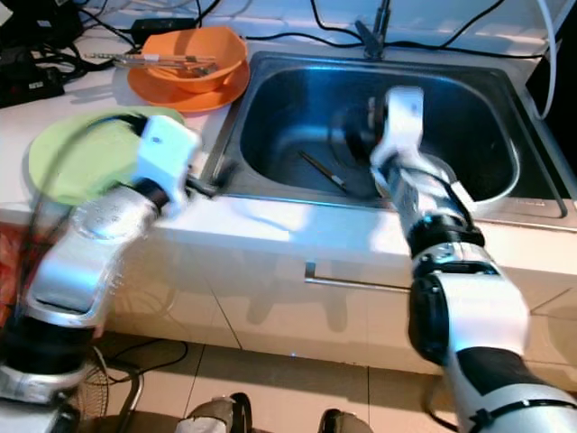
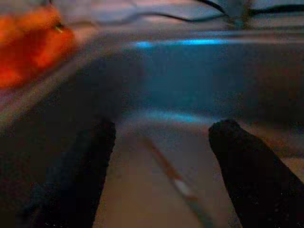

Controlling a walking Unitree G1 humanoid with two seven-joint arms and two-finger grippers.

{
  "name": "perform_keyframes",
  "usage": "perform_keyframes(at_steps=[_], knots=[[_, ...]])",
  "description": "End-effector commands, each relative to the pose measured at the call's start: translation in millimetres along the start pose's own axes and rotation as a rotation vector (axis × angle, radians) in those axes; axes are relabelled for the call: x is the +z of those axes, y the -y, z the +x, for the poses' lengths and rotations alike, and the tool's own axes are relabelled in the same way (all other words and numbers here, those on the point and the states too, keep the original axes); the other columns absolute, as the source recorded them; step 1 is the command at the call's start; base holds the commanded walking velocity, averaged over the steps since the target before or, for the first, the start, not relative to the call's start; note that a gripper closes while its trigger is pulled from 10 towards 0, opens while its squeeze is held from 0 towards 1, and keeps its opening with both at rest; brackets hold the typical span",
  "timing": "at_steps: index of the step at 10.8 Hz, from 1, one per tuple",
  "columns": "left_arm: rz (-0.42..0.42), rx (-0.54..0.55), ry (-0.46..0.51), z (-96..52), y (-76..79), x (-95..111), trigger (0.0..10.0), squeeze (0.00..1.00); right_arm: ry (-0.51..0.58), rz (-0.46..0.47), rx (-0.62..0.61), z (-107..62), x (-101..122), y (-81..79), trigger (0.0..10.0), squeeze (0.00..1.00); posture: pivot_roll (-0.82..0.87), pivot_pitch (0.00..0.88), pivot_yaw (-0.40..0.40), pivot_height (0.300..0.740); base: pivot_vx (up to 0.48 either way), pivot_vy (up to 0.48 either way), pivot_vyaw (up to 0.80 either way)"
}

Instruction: Kitchen organization

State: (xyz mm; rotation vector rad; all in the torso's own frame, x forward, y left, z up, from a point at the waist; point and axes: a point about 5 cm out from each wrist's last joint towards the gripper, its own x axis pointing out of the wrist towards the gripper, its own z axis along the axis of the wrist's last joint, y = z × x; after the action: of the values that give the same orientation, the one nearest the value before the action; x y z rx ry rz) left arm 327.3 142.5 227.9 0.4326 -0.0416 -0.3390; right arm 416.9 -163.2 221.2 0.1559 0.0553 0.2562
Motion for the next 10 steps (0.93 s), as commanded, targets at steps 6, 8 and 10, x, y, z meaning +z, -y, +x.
perform_keyframes(at_steps=[6, 8, 10], knots=[[0.194, 0.023, -0.103, -26.2, -16.2, -19.2, 10.0, 0.00, -0.033, -0.032, 0.491, -49.3, 1.0, -51.3, 10.0, 0.41, 0.13, 0.145, 0.015, 0.740, 0.000, 0.000, 0.00], [0.232, 0.015, -0.153, -37.2, -19.1, -25.9, 10.0, 0.00, -0.063, -0.046, 0.645, -72.9, 1.5, -68.9, 10.0, 0.00, 0.13, 0.149, 0.024, 0.740, 0.000, 0.000, 0.00], [0.287, 0.006, -0.235, -45.7, -25.2, -38.8, 10.0, 0.00, -0.089, -0.066, 0.737, -87.2, -0.1, -79.5, 10.0, 0.00, 0.14, 0.148, 0.025, 0.740, 0.000, 0.000, 0.00]])
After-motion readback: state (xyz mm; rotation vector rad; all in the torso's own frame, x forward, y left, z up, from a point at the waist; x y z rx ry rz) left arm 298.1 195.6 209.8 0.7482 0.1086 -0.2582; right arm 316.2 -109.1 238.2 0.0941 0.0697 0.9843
